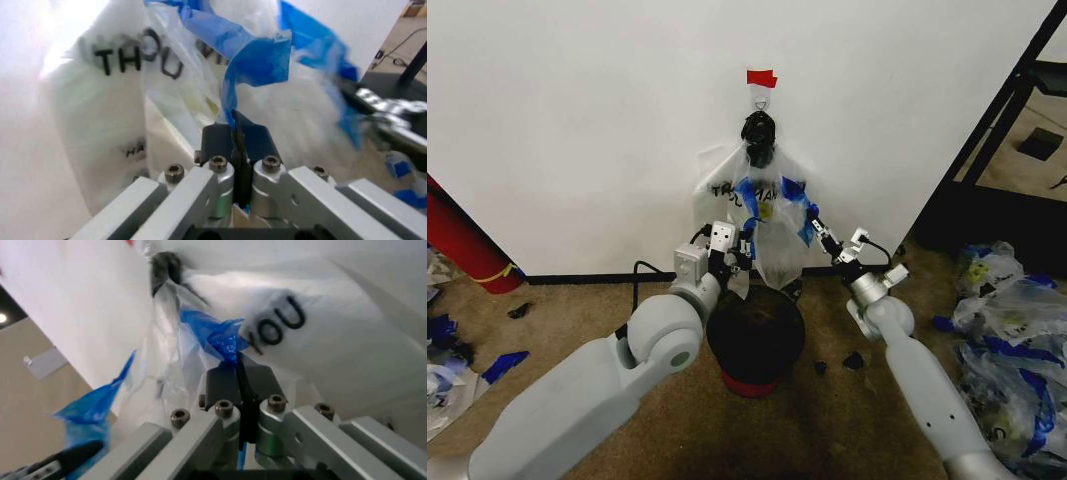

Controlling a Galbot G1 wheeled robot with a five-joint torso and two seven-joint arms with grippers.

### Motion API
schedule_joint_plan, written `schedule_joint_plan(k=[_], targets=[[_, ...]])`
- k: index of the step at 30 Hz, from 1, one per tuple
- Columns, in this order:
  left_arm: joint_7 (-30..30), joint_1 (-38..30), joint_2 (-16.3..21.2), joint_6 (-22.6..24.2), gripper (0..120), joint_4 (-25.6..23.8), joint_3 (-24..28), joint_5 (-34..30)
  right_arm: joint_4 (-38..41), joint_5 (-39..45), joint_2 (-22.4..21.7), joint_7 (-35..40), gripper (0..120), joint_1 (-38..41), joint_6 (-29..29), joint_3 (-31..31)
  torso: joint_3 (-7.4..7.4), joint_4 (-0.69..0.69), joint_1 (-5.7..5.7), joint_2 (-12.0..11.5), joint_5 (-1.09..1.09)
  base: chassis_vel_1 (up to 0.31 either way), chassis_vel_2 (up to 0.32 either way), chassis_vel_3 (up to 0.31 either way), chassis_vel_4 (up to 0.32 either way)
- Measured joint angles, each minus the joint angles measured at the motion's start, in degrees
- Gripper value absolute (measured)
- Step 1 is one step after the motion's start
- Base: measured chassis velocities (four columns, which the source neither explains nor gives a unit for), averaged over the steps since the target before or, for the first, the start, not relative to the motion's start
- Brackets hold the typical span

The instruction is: Pick up the garbage bag from the wall and place it over the trash bin.

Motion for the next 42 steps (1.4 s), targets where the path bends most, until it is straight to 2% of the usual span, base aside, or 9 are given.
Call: schedule_joint_plan(k=[3, 5, 11, 15, 20, 32, 42], targets=[[0.32, 2.78, 1.73, -0.18, 0, -3.1, -2.61, -0.77, 6.48, 0.71, -2.56, 1.81, 0, -4.46, 0.12, 1.5, -0.01, -0.01, -0.01, 0.0, 0.0, 0.0, 0.0, 0.0, 0.0], [0.36, 3.18, 1.96, -0.2, 0, -3.54, -2.94, -0.86, 7.33, 0.83, -2.9, 2.01, 0, -4.97, 0.12, 1.72, -0.01, -0.02, -0.01, 0.0, 0.0, 0.0, 0.0, 0.0, 0.0], [0.96, 11.15, 5.41, -0.35, 0, -10.69, -8.19, -2.14, 17.42, 2.51, -6.88, 3.93, 0, -11.64, 0.14, 5.36, -0.01, 0.02, -0.01, 0.0, -0.01, 0.0, 0.0, 0.0, 0.0], [1.38, 14.38, 6.58, -0.59, 0, -13.0, -10.47, -2.13, 20.49, 2.56, -7.91, 3.97, 0, -14.72, 0.14, 6.9, -0.01, -0.02, -0.01, 0.0, 0.0, 0.0, 0.0, 0.0, 0.0], [2.26, 21.25, 8.17, -1.39, 0, -16.26, -13.99, -0.6, 24.39, 1.49, -9.0, 3.12, 0, -20.71, 0.29, 8.81, -0.01, 0.0, -0.01, 0.01, -0.02, 0.0, 0.0, 0.0, 0.0], [2.79, 28.54, 8.18, -2.33, 0, -18.0, -15.12, 2.13, 28.3, -0.66, -9.04, 1.07, 0, -29.03, 0.85, 12.21, 0.0, -0.01, 0.0, 0.01, 0.0, 0.0, 0.0, 0.0, 0.0], [2.8, 27.45, 9.08, -2.89, 0, -17.93, -18.67, 0.54, 36.11, 4.35, -9.76, 5.21, 0, -27.55, -0.07, 14.21, 0.0, 0.0, 0.01, 0.01, -0.01, 0.0, 0.0, 0.0, 0.0]])
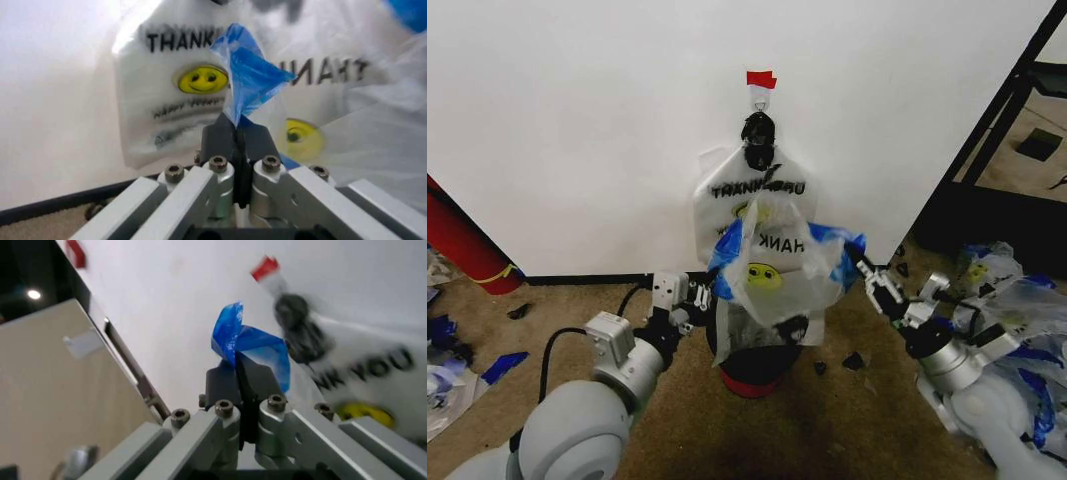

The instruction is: Pick up the garbage bag from the wall and place it over the trash bin.

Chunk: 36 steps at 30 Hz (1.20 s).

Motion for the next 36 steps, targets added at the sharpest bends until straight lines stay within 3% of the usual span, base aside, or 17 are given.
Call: schedule_joint_plan(k=[8, 16, 23, 31, 36], targets=[[0.74, 0.4, -1.21, -1.79, 0, 0.06, -0.4, 0.33, 1.03, 0.27, 0.46, 0.8, 0, 2.09, -0.43, -1.76, 0.0, 0.0, 0.0, 0.0, 0.0, 0.0, 0.0, 0.0, 0.0], [1.62, 1.29, -4.42, -4.55, 0, 0.52, 1.63, 2.89, -3.92, -3.06, 3.75, 1.2, 0, 6.13, -0.42, -7.23, 0.0, 0.0, 0.0, 0.0, 0.02, 0.0, 0.0, 0.0, 0.0], [1.85, 2.91, -9.04, -7.28, 0, 6.36, 4.2, 5.72, -7.24, -4.84, 4.76, 0.9, 0, 7.54, 0.01, -9.81, 0.0, 0.0, 0.0, 0.0, 0.0, 0.0, 0.0, 0.0, 0.0], [2.48, 2.15, -11.82, -9.43, 0, 12.08, 5.61, 8.2, -8.86, -4.11, 4.01, -0.26, 0, 6.85, 0.35, -9.45, 0.0, -0.01, 0.0, 0.0, 0.0, 0.0, 0.0, 0.0, 0.0], [2.73, 3.13, -12.32, -10.67, 0, 15.71, 5.64, 9.68, -12.01, -5.72, 7.73, -1.12, 0, 7.23, 0.76, -11.9, 0.0, 0.0, 0.0, 0.0, 0.0, 0.0, 0.0, 0.0, 0.0]])
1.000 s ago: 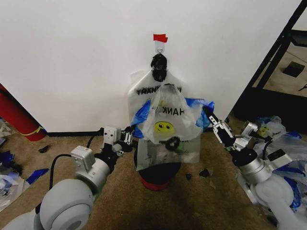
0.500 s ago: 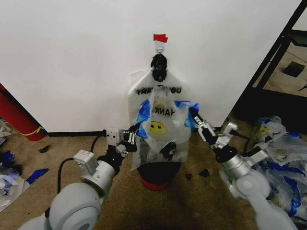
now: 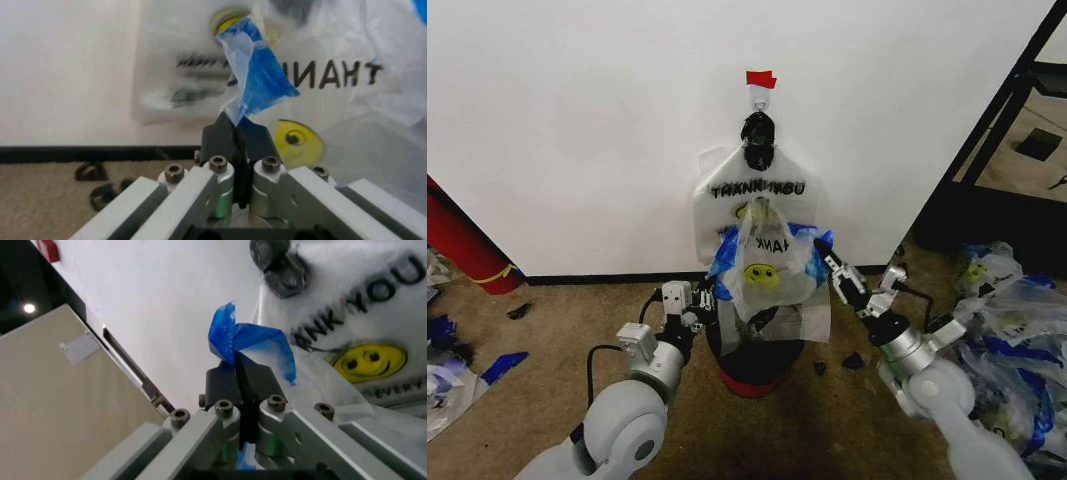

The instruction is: Pick up the garbage bag from the wall and place it over the trash bin.

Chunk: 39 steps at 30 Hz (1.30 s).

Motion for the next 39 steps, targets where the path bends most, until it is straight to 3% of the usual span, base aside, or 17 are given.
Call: schedule_joint_plan(k=[8, 19, 29, 39], targets=[[0.19, 2.4, 0.8, -1.28, 0, 1.67, -1.5, 1.12, -5.21, -3.04, 4.23, -0.24, 0, -0.2, 0.88, -2.85, 0.0, 0.01, 0.0, 0.0, 0.0, 0.0, 0.0, 0.0, 0.0], [0.31, 5.68, -0.16, -2.04, 0, 3.21, -0.46, 2.88, -8.83, -6.26, 3.1, -1.88, 0, -7.1, 2.8, -2.01, -0.01, -0.01, 0.0, 0.0, 0.0, 0.0, 0.0, 0.0, 0.0], [-0.31, 8.29, -1.41, -1.84, 0, 3.71, 0.62, 5.08, -7.46, -7.05, 3.14, -0.58, 0, -11.78, 4.16, 1.34, -0.01, 0.0, 0.0, 0.0, 0.0, 0.0, 0.0, 0.0, 0.0], [-2.93, 11.54, 1.87, 1.26, 0, -2.33, -3.05, 3.63, -3.32, -6.16, 3.3, 2.08, 0, -16.76, 4.91, 5.99, -0.01, 0.0, 0.0, 0.0, 0.0, 0.0, 0.0, 0.0, 0.0]])
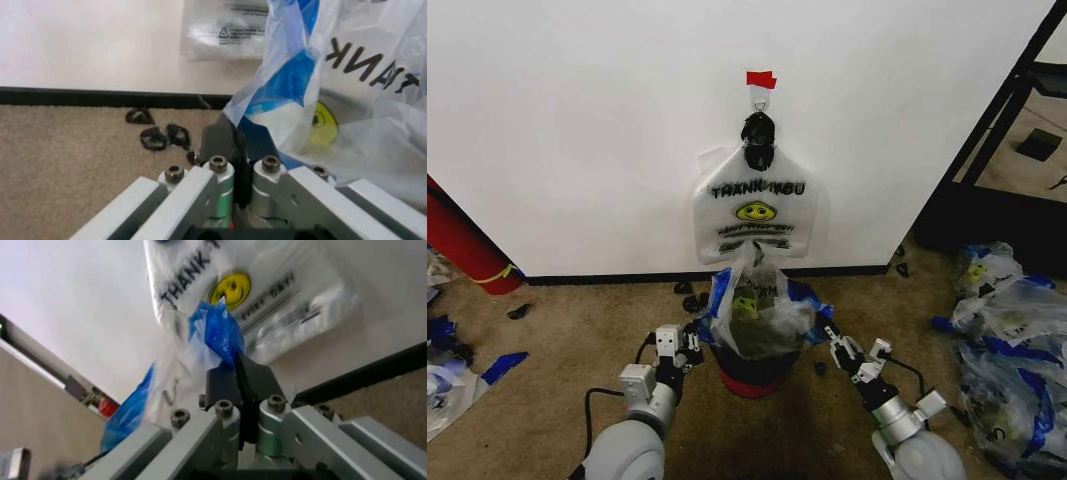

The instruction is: Pick up the garbage bag from the wall and place it over the trash bin.

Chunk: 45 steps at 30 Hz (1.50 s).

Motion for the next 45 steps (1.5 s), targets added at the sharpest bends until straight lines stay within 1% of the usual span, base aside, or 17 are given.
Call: schedule_joint_plan(k=[6, 9, 14, 19, 26, 33, 40, 45], targets=[[-0.28, 2.78, 0.37, 0.62, 0, -1.91, 0.02, 0.06, 0.41, -0.15, 0.03, 0.23, 0, -2.31, 0.2, 0.71, 0.0, -0.01, 0.0, 0.0, 0.0, 0.0, 0.0, 0.0, 0.0], [-0.28, 3.51, 0.05, 0.63, 0, -1.87, 0.4, 0.48, 0.42, -0.41, 0.27, 0.25, 0, -2.82, 0.31, 0.7, 0.0, 0.0, 0.0, 0.0, 0.01, 0.0, 0.0, 0.0, 0.0], [-0.39, 4.62, -1.19, 0.61, 0, 0.03, 1.38, 1.35, -0.33, -1.44, 1.77, 0.87, 0, -3.13, 0.68, 0.13, 0.0, 0.0, 0.0, 0.0, -0.01, 0.0, 0.0, 0.0, 0.0], [-0.54, 5.93, -1.25, 0.68, 0, -0.41, 0.88, 1.35, -0.7, -2.15, 2.24, 1.39, 0, -3.17, 0.77, -0.1, 0.0, 0.0, 0.0, 0.0, 0.0, 0.0, 0.0, 0.0, 0.0], [-0.73, 9.18, -0.56, 0.91, 0, -1.46, -0.28, 1.52, -2.6, -3.16, 2.15, 1.76, 0, -4.04, 1.18, 0.14, 0.0, -0.01, 0.0, 0.0, 0.0, 0.0, 0.0, 0.0, 0.0], [-1.44, 9.68, -0.03, 2.28, 0, -2.59, 0.27, 1.51, -3.35, -4.51, 1.99, 3.52, 0, -3.43, 1.11, -0.12, 0.0, -0.01, 0.0, 0.0, 0.0, 0.0, 0.0, 0.0, 0.0], [-2.22, 11.44, 2.39, 4.21, 0, -4.64, 0.05, 0.25, -3.45, -6.66, 1.6, 4.89, 0, -3.79, 0.64, -1.68, 0.0, -0.01, 0.0, 0.0, 0.0, 0.0, 0.0, 0.0, 0.0], [-2.68, 11.25, 3.53, 5.59, 0, -4.63, 0.02, -1.03, -4.56, -7.19, 1.44, 6.3, 0, -2.41, 0.06, -2.5, 0.0, -0.01, 0.0, 0.0, 0.0, 0.0, 0.0, 0.0, 0.0]])
